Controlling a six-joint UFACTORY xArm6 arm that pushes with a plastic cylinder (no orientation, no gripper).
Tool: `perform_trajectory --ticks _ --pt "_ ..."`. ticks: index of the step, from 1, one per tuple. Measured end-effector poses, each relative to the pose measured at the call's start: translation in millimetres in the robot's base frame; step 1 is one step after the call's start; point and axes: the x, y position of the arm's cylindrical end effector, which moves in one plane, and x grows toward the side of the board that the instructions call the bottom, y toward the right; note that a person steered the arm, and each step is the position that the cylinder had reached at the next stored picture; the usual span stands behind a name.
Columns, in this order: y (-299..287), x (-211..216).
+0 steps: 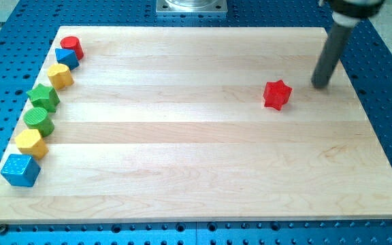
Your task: Move the red star to the top left corner of the board
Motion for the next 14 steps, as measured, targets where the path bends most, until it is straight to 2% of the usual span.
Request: perform_trajectory --ticks 1,2,4,5,7,8,10,11,12,13,14 --pt "-48 6" --pt "-105 -15" --pt "-77 31" --pt "-76 69" --pt "-156 -30" --pt "-153 -13" --pt "-187 -63" --pt "-242 -100" --pt "-262 -89" --pt "-267 -45" --pt "-332 -73"
